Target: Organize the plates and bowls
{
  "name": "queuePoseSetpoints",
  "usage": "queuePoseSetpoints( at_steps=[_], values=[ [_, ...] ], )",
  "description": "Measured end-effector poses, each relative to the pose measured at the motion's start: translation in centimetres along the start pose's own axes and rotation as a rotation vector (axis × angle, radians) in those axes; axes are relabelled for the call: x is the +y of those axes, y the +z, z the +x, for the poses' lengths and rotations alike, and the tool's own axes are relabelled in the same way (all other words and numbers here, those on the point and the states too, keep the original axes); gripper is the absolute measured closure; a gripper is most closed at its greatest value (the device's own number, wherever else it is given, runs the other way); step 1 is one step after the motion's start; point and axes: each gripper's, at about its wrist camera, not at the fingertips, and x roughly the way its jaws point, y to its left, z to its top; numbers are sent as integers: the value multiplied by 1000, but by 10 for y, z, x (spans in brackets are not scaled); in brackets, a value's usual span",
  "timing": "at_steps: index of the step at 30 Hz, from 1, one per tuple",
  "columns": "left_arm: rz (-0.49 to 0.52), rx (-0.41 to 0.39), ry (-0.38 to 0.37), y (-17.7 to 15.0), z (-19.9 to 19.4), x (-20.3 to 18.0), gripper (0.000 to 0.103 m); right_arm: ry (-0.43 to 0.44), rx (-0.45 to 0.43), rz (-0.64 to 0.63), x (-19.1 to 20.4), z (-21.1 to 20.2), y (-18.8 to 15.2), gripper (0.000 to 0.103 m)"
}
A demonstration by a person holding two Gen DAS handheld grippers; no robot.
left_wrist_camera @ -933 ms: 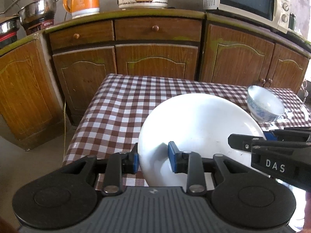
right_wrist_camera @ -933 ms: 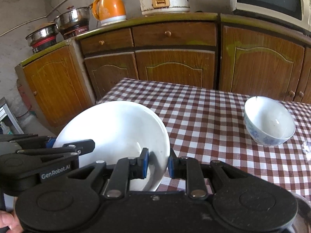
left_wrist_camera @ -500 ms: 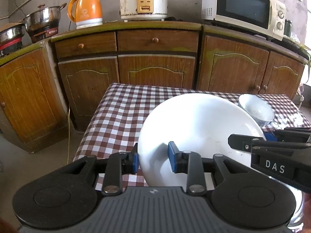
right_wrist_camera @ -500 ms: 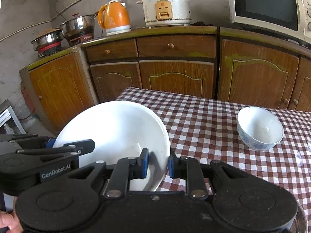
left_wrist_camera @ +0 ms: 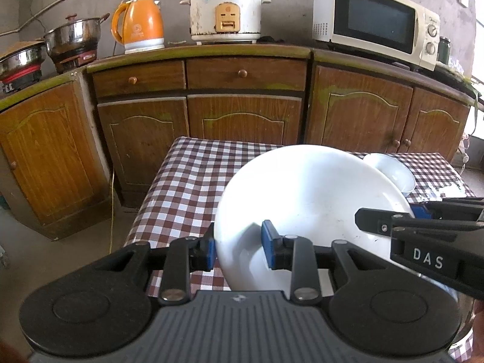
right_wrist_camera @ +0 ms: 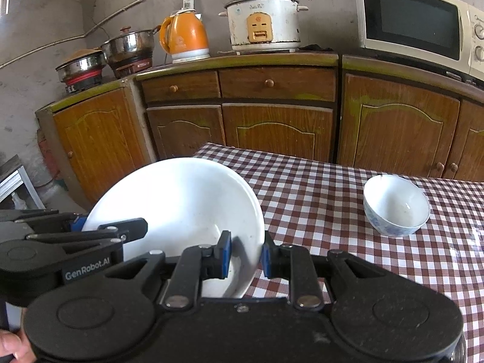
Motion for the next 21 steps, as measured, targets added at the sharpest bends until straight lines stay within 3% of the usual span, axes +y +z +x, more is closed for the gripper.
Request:
queuePoseSetpoints(
  at_steps=[21],
  values=[
    [-7,-19,16,-12,-37,7,71,16,-16,-33,20,-36,-8,77]
  ],
)
